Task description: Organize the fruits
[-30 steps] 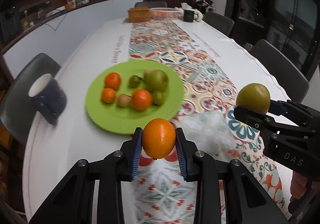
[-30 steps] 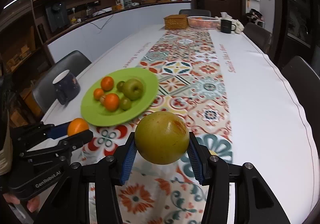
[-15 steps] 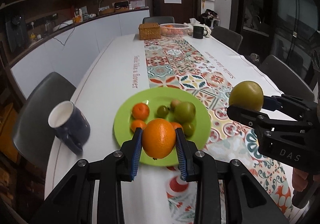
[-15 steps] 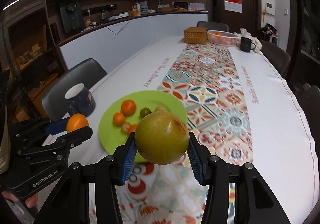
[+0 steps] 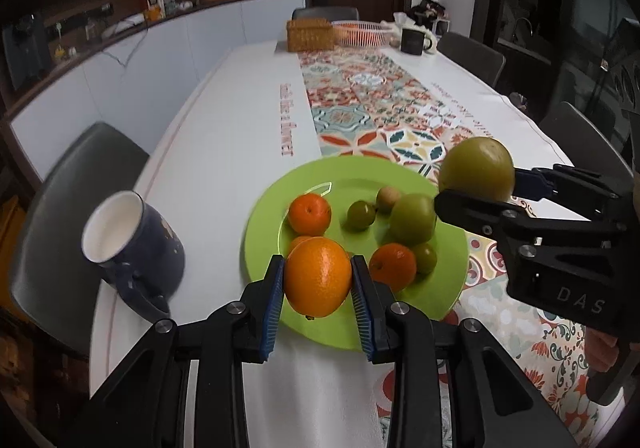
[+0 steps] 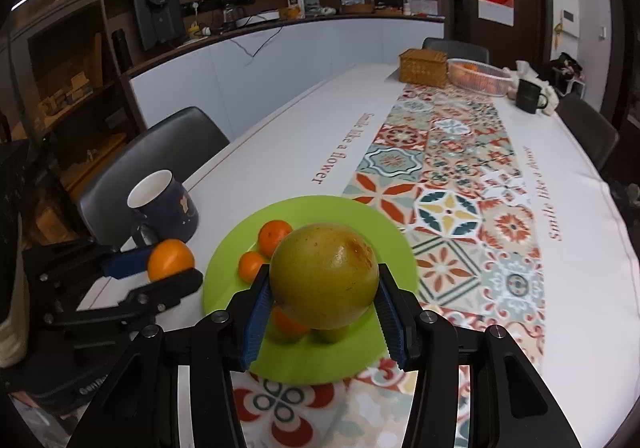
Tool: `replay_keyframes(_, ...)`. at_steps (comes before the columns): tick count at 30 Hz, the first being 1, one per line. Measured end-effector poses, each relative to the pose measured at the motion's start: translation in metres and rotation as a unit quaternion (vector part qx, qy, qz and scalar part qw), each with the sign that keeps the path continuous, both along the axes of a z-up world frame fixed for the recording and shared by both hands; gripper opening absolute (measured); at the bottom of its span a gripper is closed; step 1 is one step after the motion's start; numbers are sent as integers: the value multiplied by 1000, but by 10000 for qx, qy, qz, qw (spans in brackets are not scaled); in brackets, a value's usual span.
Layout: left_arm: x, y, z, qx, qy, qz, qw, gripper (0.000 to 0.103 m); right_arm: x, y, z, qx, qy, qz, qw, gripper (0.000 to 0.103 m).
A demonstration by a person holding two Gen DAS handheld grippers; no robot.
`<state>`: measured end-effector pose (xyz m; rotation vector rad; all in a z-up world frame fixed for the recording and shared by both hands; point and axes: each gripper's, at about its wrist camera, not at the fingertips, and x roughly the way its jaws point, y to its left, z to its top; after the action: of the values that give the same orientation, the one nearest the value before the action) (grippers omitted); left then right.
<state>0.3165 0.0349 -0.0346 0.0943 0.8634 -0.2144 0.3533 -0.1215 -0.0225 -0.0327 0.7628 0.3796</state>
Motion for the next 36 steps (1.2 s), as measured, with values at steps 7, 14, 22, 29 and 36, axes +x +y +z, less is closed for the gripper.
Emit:
replay_keyframes(7, 13, -2, -23, -47, 266, -161, 9995, 32, 22, 19, -17, -91, 209, 210, 9995, 50)
replay_keyframes(14, 22, 0, -39, -187, 392, -128, 9990, 33, 36, 29, -29, -169, 325, 335, 9988, 50)
replay_keyframes(22, 23, 4, -38, -173, 306, -31, 9994, 46, 36, 23, -32, -57, 319, 191, 9993, 61)
replay_keyframes(29, 11, 3, -29, -138, 156, 59, 9998, 47, 18, 12, -19, -77, 21, -13, 10000, 61)
replay_keyframes(36, -9, -3, -4, -151, -146, 130, 9997, 48, -11, -9, -8, -208, -210, -314, 9991, 65)
